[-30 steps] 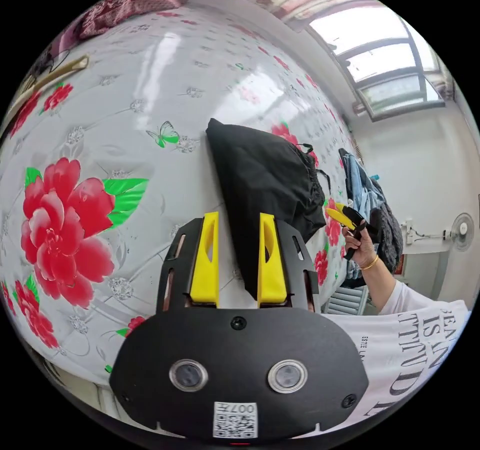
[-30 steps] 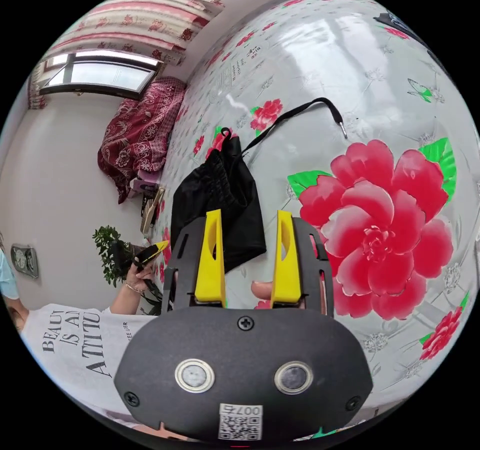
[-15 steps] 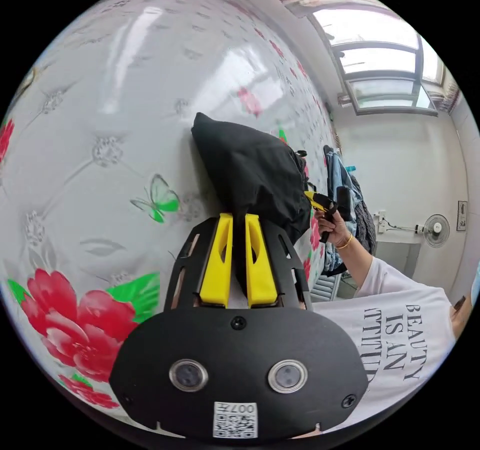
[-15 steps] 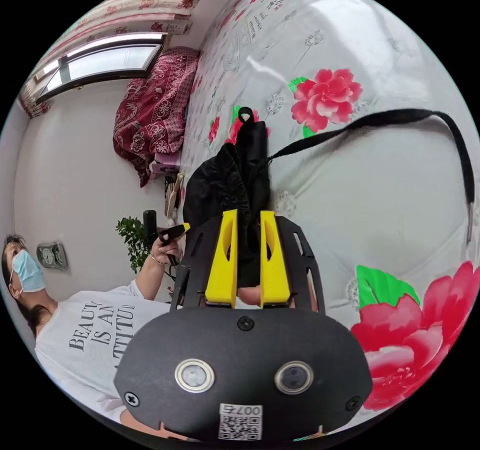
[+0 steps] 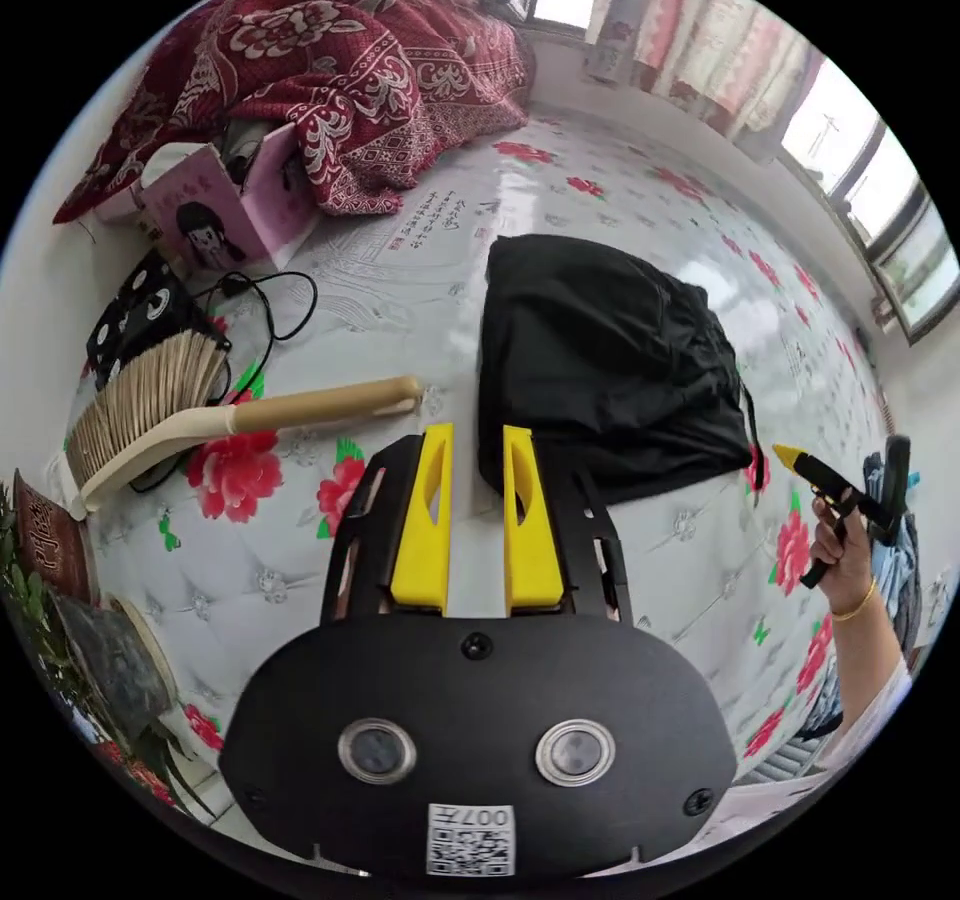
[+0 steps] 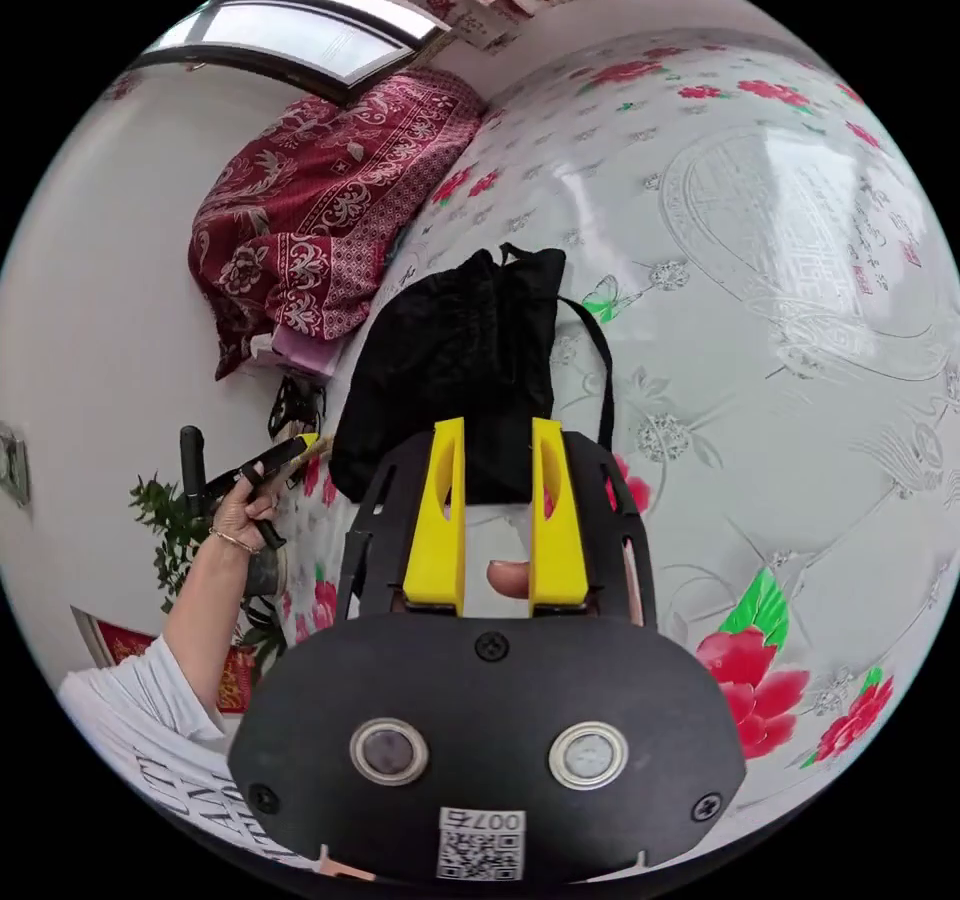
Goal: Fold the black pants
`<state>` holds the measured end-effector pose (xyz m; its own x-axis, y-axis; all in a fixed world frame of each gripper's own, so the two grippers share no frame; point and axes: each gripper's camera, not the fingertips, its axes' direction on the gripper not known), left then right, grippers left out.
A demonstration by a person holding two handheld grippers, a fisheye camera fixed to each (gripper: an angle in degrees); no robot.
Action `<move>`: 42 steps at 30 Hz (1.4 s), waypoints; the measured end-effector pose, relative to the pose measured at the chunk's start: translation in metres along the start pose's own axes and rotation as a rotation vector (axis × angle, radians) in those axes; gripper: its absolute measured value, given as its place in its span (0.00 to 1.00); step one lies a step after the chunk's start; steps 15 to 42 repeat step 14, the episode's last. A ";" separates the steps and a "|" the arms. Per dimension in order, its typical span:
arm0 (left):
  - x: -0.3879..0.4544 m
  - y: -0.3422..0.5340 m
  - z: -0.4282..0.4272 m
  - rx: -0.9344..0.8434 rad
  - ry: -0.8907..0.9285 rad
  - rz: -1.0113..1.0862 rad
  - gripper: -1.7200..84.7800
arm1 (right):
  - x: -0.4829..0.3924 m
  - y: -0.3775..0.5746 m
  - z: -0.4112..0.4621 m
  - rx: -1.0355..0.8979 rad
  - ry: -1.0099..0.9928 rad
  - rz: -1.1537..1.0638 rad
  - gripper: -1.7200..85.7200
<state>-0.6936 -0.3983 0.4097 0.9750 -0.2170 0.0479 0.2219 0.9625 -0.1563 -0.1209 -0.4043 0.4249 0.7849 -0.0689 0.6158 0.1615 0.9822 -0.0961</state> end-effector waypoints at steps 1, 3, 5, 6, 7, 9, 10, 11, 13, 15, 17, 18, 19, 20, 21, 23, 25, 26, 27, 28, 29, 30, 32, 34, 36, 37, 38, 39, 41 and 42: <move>0.009 0.016 -0.002 -0.006 -0.022 0.032 0.11 | -0.011 0.033 -0.007 -0.028 0.055 -0.060 0.10; 0.050 0.090 -0.013 -0.026 -0.080 0.152 0.10 | -0.025 0.093 -0.023 -0.072 0.163 -0.141 0.10; 0.083 0.146 -0.026 -0.036 -0.053 0.226 0.09 | -0.037 0.159 -0.043 -0.127 0.291 -0.201 0.10; 0.105 0.181 -0.031 -0.065 -0.021 0.270 0.08 | -0.041 0.204 -0.056 -0.173 0.372 -0.213 0.10; 0.116 0.197 -0.033 -0.085 -0.008 0.288 0.08 | -0.044 0.246 -0.067 -0.226 0.431 -0.210 0.11; 0.160 0.248 -0.037 -0.179 0.073 0.358 0.08 | -0.046 0.300 -0.077 -0.333 0.475 -0.187 0.11; 0.171 0.258 -0.038 -0.194 0.089 0.382 0.08 | -0.049 0.331 -0.082 -0.373 0.495 -0.173 0.12; 0.194 0.274 -0.041 -0.217 0.113 0.438 0.08 | -0.055 0.345 -0.089 -0.339 0.493 -0.187 0.12; 0.226 0.288 -0.045 -0.238 0.133 0.523 0.08 | -0.065 0.378 -0.096 -0.313 0.502 -0.149 0.12; 0.246 0.293 -0.048 -0.237 0.147 0.580 0.08 | -0.066 0.382 -0.096 -0.305 0.497 -0.129 0.13; 0.246 0.293 -0.048 -0.237 0.147 0.580 0.08 | -0.066 0.382 -0.096 -0.305 0.497 -0.129 0.13; 0.246 0.293 -0.048 -0.237 0.147 0.580 0.08 | -0.066 0.382 -0.096 -0.305 0.497 -0.129 0.13; 0.246 0.293 -0.048 -0.237 0.147 0.580 0.08 | -0.066 0.382 -0.096 -0.305 0.497 -0.129 0.13; 0.246 0.293 -0.048 -0.237 0.147 0.580 0.08 | -0.066 0.382 -0.096 -0.305 0.497 -0.129 0.13; 0.246 0.293 -0.048 -0.237 0.147 0.580 0.08 | -0.066 0.382 -0.096 -0.305 0.497 -0.129 0.13; 0.246 0.293 -0.048 -0.237 0.147 0.580 0.08 | -0.066 0.382 -0.096 -0.305 0.497 -0.129 0.13; 0.246 0.293 -0.048 -0.237 0.147 0.580 0.08 | -0.066 0.382 -0.096 -0.305 0.497 -0.129 0.13; 0.246 0.293 -0.048 -0.237 0.147 0.580 0.08 | -0.066 0.382 -0.096 -0.305 0.497 -0.129 0.13; 0.246 0.293 -0.048 -0.237 0.147 0.580 0.08 | -0.066 0.382 -0.096 -0.305 0.497 -0.129 0.13; 0.246 0.293 -0.048 -0.237 0.147 0.580 0.08 | -0.066 0.382 -0.096 -0.305 0.497 -0.129 0.13; 0.246 0.293 -0.048 -0.237 0.147 0.580 0.08 | -0.066 0.382 -0.096 -0.305 0.497 -0.129 0.13; 0.246 0.293 -0.048 -0.237 0.147 0.580 0.08 | -0.066 0.382 -0.096 -0.305 0.497 -0.129 0.13; 0.246 0.293 -0.048 -0.237 0.147 0.580 0.08 | -0.066 0.382 -0.096 -0.305 0.497 -0.129 0.13; 0.246 0.293 -0.048 -0.237 0.147 0.580 0.08 | -0.066 0.382 -0.096 -0.305 0.497 -0.129 0.13; 0.246 0.293 -0.048 -0.237 0.147 0.580 0.08 | -0.066 0.382 -0.096 -0.305 0.497 -0.129 0.13; 0.246 0.293 -0.048 -0.237 0.147 0.580 0.08 | -0.066 0.382 -0.096 -0.305 0.497 -0.129 0.13; 0.246 0.293 -0.048 -0.237 0.147 0.580 0.08 | -0.066 0.382 -0.096 -0.305 0.497 -0.129 0.13; 0.246 0.293 -0.048 -0.237 0.147 0.580 0.08 | -0.066 0.382 -0.096 -0.305 0.497 -0.129 0.13; 0.246 0.293 -0.048 -0.237 0.147 0.580 0.08 | -0.066 0.382 -0.096 -0.305 0.497 -0.129 0.13; 0.246 0.293 -0.048 -0.237 0.147 0.580 0.08 | -0.066 0.382 -0.096 -0.305 0.497 -0.129 0.13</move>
